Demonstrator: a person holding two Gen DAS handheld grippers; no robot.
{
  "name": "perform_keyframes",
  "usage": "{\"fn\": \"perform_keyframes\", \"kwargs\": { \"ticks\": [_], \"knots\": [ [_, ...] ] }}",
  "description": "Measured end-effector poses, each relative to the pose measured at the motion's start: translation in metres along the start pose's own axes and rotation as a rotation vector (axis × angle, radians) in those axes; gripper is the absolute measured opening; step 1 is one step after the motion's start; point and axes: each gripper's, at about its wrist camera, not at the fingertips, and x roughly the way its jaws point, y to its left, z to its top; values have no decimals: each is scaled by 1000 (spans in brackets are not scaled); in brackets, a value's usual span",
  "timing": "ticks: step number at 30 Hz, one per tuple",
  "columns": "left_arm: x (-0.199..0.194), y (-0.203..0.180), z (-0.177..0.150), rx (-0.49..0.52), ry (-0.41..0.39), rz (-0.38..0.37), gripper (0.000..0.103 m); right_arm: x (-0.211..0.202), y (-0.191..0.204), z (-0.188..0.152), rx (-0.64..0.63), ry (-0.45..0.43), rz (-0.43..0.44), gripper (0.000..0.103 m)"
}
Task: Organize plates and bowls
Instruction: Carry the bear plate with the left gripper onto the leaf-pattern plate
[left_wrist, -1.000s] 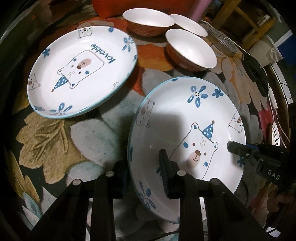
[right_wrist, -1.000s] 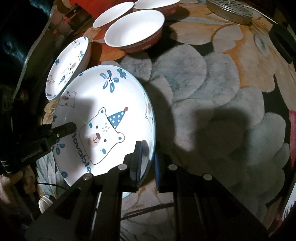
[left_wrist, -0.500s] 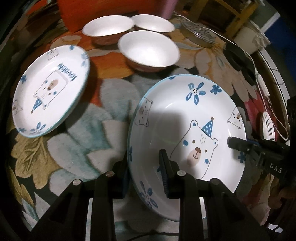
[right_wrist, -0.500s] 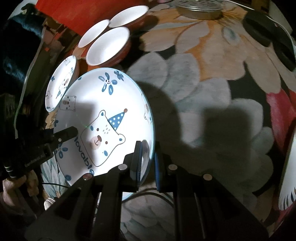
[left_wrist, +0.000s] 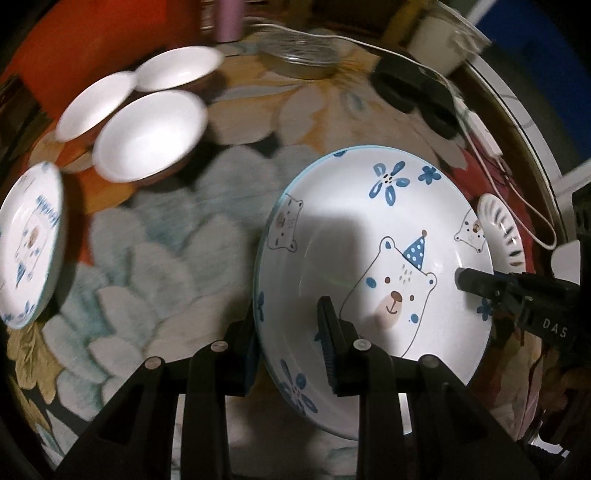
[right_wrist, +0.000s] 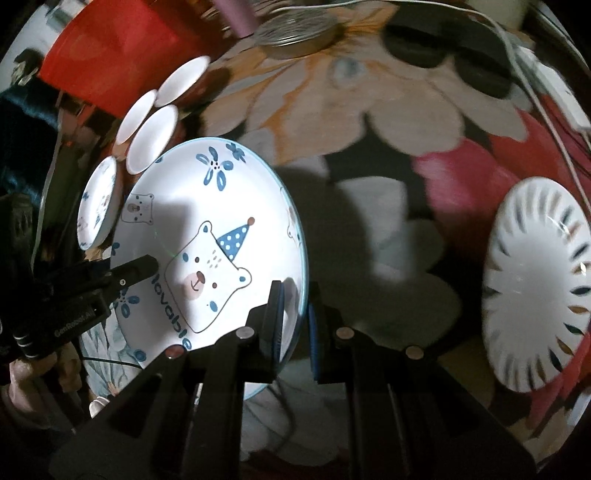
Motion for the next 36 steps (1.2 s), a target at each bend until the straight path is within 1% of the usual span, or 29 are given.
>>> {"fn": "perform_keyframes", "kwargs": {
  "ticks": [9,17,27,36],
  "knots": [
    [23,-77,18,110,29,-45,29,-35,-75,-13,154,-47,-49,13],
    [41,-132,24,198,57,-79,29,-56,-125,-28,249,-64,-86,13],
    [59,-174,28,243,82,-103,29,-70,-168,-41,320,-76,-116,13],
    [70,-215,36,299,76,-112,29,-79,-204,-49,384,-87,-140,13]
  ]
}}
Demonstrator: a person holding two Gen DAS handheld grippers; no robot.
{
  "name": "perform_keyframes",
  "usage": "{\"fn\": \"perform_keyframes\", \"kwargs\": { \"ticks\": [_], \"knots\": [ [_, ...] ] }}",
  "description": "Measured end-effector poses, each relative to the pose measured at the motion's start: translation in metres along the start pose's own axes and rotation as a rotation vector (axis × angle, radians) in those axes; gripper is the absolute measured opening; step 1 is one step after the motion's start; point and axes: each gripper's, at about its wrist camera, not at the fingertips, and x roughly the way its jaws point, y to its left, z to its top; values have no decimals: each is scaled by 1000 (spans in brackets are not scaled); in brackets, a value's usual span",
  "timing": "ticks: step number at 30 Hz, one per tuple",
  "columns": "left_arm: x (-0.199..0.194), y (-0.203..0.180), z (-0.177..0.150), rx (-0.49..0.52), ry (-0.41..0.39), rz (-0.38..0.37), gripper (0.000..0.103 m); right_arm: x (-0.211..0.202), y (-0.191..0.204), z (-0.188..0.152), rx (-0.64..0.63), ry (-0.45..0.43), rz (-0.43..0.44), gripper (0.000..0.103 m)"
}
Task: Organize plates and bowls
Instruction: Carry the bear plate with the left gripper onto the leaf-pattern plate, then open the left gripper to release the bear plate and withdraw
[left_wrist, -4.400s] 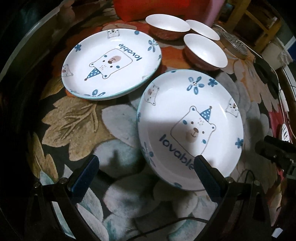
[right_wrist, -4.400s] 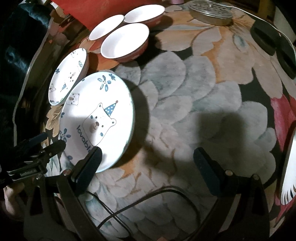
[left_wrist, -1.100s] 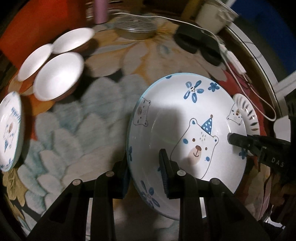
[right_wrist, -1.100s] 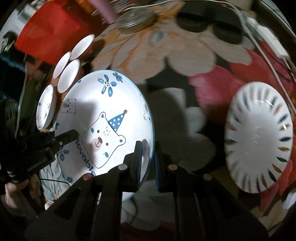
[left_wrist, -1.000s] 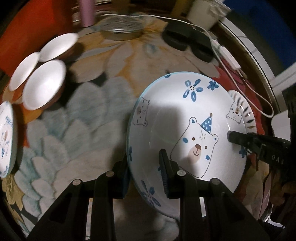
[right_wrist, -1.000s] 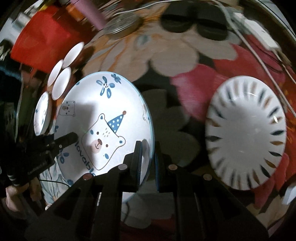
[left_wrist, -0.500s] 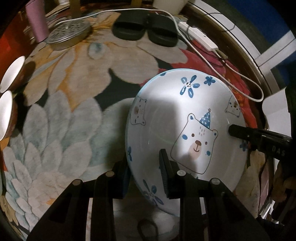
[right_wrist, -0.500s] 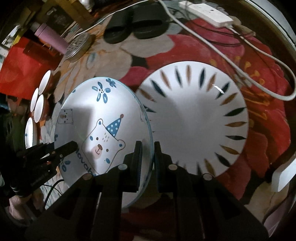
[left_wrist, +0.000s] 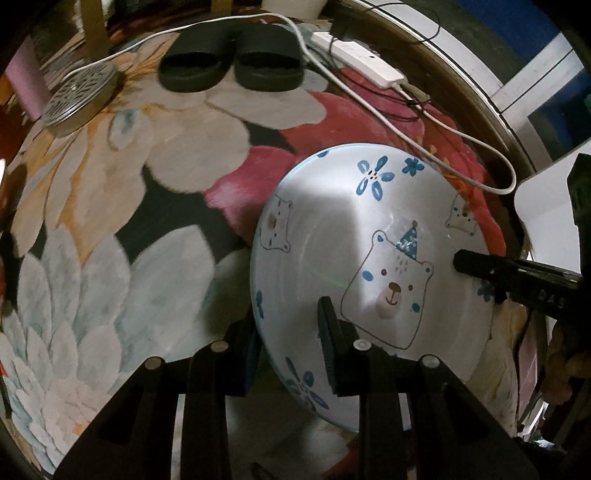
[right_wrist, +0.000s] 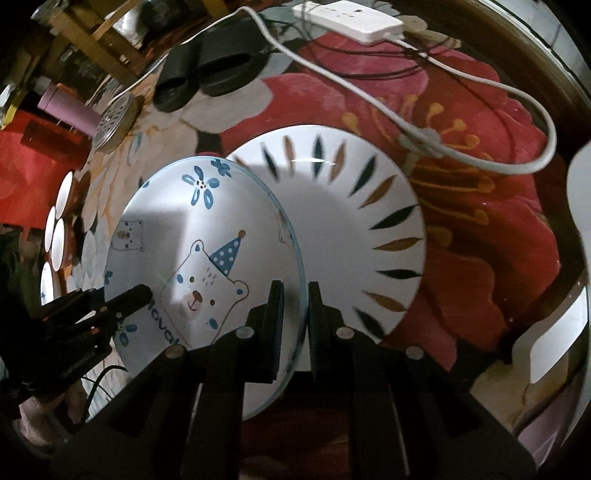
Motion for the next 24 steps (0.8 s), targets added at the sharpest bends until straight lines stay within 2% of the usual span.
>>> {"fn": "perform_keyframes", "kwargs": {
  "ticks": [11,15,24],
  "knots": [
    [27,-34,19,59,27,10,29,6,-43,3,81,9,-17,13],
    [32,-46,23,113,16,78,29,10,-56,7,101,14,-12,12],
    [39,-50,30,145,7,128,29,22,-58,20,88,9,-31,12]
  ]
}}
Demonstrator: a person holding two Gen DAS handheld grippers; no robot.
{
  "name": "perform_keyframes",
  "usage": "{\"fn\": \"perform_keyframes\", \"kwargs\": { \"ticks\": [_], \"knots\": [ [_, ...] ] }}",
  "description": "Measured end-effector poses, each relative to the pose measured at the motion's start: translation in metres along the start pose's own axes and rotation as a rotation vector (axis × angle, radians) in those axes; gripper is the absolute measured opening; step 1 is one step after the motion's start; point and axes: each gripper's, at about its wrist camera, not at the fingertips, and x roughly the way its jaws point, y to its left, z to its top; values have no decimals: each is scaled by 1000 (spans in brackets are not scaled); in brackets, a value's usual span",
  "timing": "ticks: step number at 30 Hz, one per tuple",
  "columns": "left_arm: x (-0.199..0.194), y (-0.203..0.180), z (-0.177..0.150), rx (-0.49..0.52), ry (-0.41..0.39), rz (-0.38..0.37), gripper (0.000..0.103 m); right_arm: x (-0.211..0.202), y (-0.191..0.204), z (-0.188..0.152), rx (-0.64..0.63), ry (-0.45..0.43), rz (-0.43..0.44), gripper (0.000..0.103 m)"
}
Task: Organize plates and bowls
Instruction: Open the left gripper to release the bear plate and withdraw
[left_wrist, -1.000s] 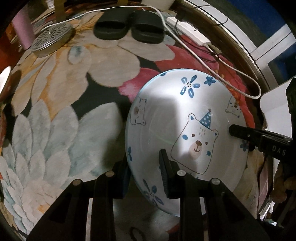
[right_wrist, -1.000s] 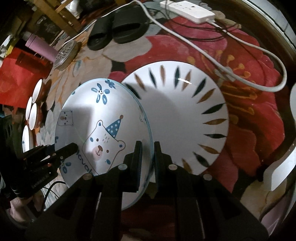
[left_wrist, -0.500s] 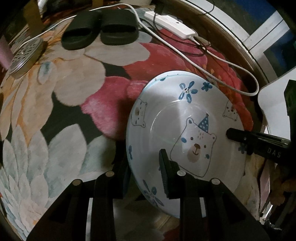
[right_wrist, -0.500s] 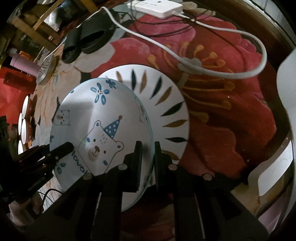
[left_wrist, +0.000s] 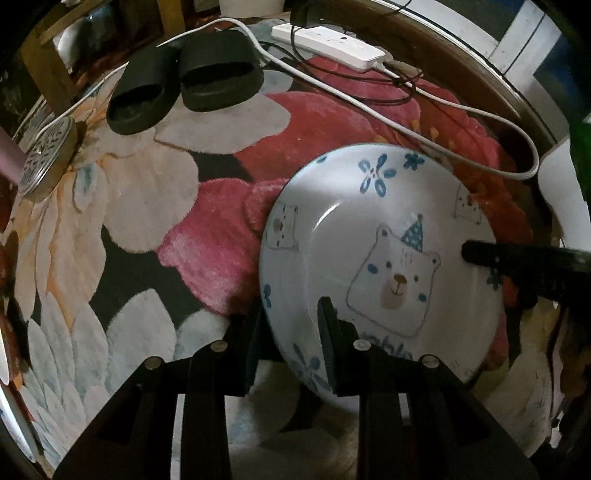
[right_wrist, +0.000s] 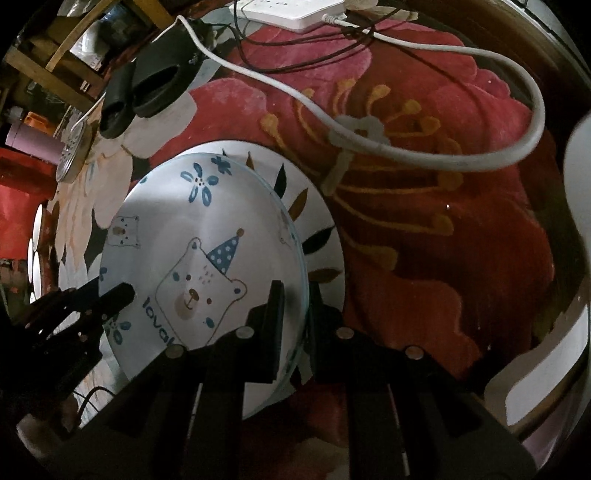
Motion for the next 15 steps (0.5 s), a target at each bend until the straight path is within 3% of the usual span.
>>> {"fn": "perform_keyframes", "kwargs": {
  "ticks": [2,5,7,8,9,10,12,14,15],
  "knots": [
    [0,0,0,2,2,-14,34,2,-2,3,5,2,-7,13],
    [0,1,2,-5,20,-57,60,3,-2,5,17,3,-11,16],
    [-3,3,1,-12,17,-57,83,2,-2,4,23,4,-13,19],
    [-6,3,0,-12,9,-52,85,1,-2,4,25,10,-5,24],
    [-9,5,-1,-12,6,-46,93,-1,-1,2,24,12,6,38],
    [-11,6,-3,-15,7,-42,98,-5,1,1,21,4,10,47],
    [-16,12,-6,-31,-2,-38,100,-15,7,-2,8,-25,24,84],
    [-21,20,-10,-46,-11,-32,100,-23,12,-5,-10,-44,21,103],
    [-23,24,-12,-51,-12,-27,100,-29,16,-7,-24,-55,29,103]
  ]
}}
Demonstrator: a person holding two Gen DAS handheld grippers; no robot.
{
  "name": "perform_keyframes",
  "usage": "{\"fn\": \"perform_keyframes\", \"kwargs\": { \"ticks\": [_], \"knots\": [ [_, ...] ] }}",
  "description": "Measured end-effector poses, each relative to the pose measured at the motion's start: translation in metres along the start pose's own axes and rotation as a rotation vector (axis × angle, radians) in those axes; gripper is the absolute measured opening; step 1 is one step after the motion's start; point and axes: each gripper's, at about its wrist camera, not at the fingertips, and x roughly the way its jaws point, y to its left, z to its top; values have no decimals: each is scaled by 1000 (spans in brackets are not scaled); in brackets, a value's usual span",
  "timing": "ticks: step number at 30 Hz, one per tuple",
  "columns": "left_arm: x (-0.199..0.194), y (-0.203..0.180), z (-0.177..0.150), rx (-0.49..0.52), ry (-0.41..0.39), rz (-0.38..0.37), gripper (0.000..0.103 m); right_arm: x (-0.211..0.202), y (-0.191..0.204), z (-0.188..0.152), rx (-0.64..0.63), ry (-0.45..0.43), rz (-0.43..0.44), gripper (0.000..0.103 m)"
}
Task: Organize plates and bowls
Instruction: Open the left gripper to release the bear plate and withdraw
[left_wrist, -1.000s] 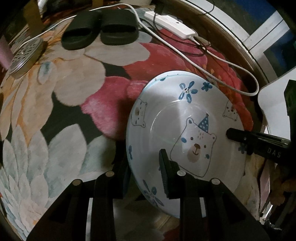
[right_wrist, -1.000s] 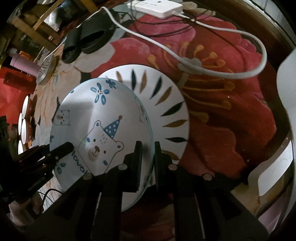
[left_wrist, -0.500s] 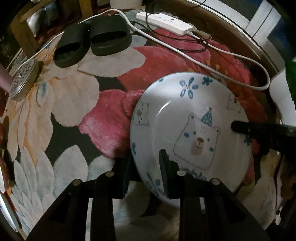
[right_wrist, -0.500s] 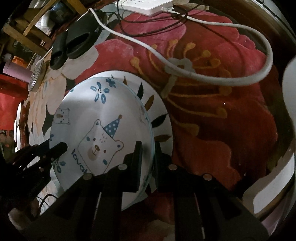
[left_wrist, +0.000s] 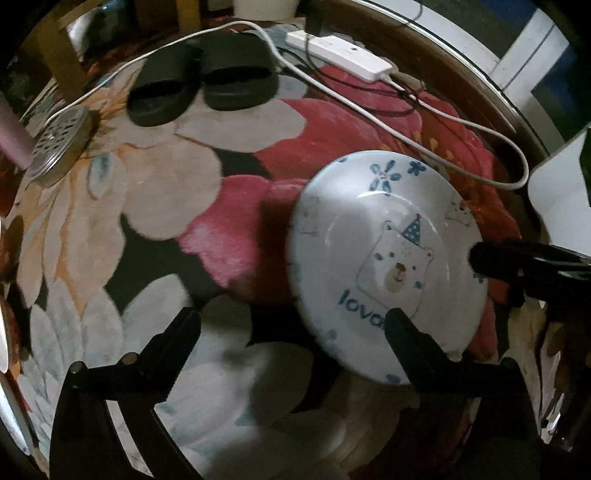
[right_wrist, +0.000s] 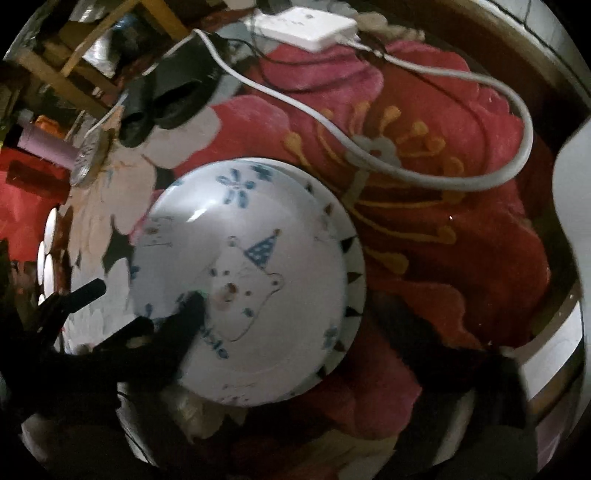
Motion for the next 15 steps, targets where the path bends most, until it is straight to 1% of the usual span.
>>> {"fn": "perform_keyframes", "kwargs": {
  "ticks": [6,15],
  "knots": [
    [-12,24,-14,-19,0,37,101,-8,25,-2,-68,-13,-27,103],
    [-34,71,-36,-81,-16,83,101,6,68,-5,-102,22,16,103]
  ]
}}
